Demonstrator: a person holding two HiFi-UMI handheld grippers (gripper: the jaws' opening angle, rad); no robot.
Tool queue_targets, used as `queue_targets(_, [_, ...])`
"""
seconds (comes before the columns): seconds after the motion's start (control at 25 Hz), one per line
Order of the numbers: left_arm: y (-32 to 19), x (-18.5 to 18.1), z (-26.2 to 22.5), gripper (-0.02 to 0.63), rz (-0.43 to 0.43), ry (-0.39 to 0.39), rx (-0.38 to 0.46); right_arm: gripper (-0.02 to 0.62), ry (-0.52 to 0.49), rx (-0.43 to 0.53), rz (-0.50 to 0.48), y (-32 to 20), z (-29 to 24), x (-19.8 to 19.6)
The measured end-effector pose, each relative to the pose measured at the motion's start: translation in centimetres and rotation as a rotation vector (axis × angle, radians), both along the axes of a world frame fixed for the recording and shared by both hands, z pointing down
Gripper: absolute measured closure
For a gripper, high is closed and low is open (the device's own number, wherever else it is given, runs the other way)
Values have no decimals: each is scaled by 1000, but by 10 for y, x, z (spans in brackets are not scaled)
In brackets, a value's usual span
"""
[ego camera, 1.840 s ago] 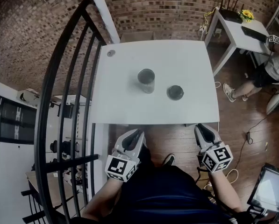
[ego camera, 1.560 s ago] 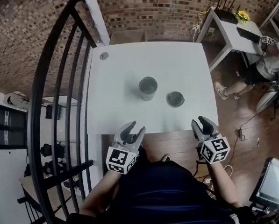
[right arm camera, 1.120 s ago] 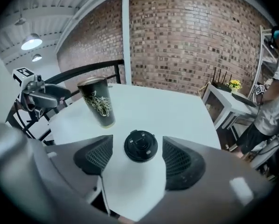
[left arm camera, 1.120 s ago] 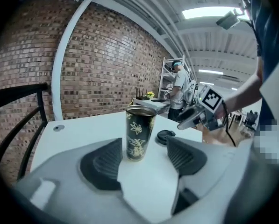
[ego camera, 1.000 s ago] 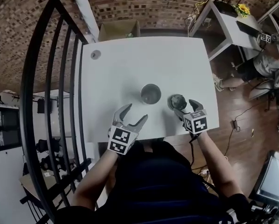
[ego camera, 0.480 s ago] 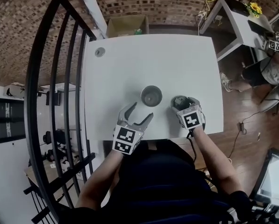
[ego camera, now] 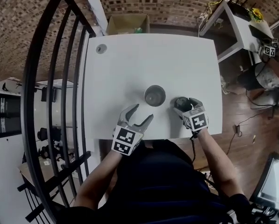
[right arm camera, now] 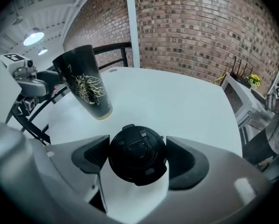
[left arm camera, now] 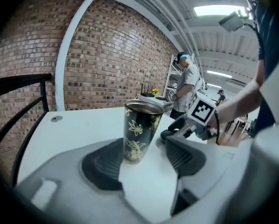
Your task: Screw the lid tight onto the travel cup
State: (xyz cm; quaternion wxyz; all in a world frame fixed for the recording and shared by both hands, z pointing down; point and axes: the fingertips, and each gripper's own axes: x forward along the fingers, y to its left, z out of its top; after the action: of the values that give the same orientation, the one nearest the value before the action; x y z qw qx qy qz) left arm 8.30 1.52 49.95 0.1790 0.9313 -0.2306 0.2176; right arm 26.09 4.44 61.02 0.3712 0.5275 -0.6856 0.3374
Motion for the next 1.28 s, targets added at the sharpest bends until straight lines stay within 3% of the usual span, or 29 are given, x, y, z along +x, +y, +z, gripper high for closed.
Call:
queue_targets(0.12, [1, -4, 1, 325, 4, 6, -3, 213, 6, 78, -41, -2, -18, -3])
queue_targets(0.44, [6, -6, 1, 327, 28, 11, -4, 215, 37, 433, -231, -16, -118, -25])
queue_targets(0.68, [6, -1, -4, 327, 33, 29, 4, 233, -9, 538, -254, -30, -172, -41])
queue_targets(0.92, [8, -5, -8, 327, 23, 33, 2, 235, -29, 544, -314, -34, -178, -60])
queue_targets(1.08, [5, -15, -14, 327, 6, 30, 5, 235, -32, 599, -332, -40, -201, -64])
queue_targets(1.28, [-3, -18, -16, 327, -15, 45, 35, 235, -113, 671, -367, -58, -248, -96])
